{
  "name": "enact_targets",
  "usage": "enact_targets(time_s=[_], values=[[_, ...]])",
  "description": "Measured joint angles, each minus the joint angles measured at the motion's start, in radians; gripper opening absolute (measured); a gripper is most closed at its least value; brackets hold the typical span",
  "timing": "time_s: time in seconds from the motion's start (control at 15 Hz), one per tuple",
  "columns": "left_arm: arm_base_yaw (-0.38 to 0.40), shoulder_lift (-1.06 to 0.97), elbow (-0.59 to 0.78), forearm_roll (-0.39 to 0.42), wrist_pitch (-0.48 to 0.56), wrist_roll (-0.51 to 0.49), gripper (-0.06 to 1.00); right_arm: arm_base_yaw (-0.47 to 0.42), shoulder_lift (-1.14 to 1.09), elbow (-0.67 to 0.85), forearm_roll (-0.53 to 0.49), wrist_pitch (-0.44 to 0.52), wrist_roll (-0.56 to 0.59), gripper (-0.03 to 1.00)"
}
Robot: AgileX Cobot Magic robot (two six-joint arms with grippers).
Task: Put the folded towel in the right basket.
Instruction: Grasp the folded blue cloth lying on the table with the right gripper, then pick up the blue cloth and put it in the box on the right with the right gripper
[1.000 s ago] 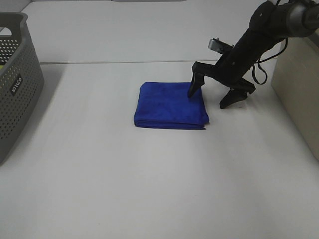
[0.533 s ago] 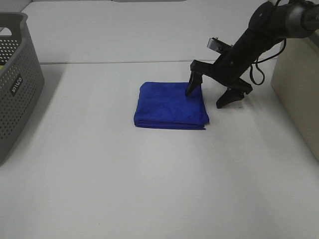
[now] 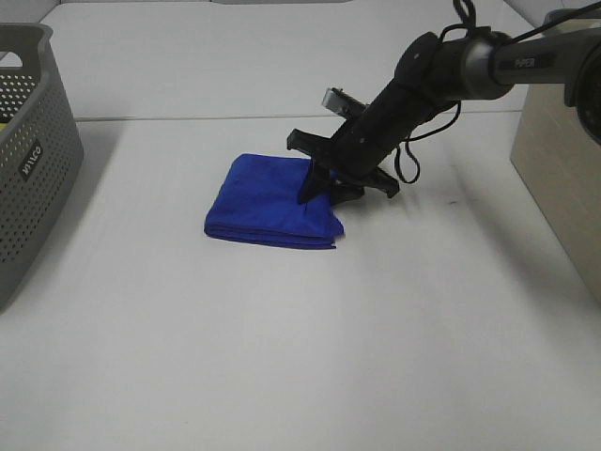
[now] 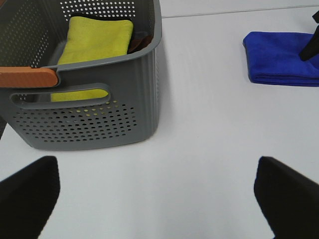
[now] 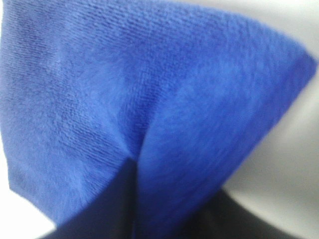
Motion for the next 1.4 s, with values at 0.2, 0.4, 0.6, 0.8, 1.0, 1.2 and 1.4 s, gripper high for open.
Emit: enact_targets(time_s=[0.2,0.4,0.6,0.8,1.0,1.2,1.4], values=[[0.0,0.0,0.0,0.0,0.0,0.0,0.99,0.009,0.003,0.0,0.001,-0.015,0.001,0.11],[0.0,0.0,0.0,0.0,0.0,0.0,0.99,0.009,0.003,-0.005,0.0,0.001,0.001,0.11],[0.0,0.0,0.0,0.0,0.0,0.0,0.99,-0.007,-0.017,-0.062,-0.062,0.103,0.006,0.11],[0.0,0.0,0.0,0.0,0.0,0.0,0.99,-0.085,-0.1,-0.235,-0.085,0.256,0.039,0.11],[0.0,0.0,0.0,0.0,0.0,0.0,0.99,-0.233,-0.216,-0.503,-0.089,0.376,0.1,0.11],[0.0,0.0,0.0,0.0,0.0,0.0,0.99,-0.371,-0.359,-0.544,-0.127,0.384,0.115,0.11],[0.0,0.0,0.0,0.0,0.0,0.0,0.99,-0.531,-0.493,-0.453,-0.232,0.385,0.114,0.11]])
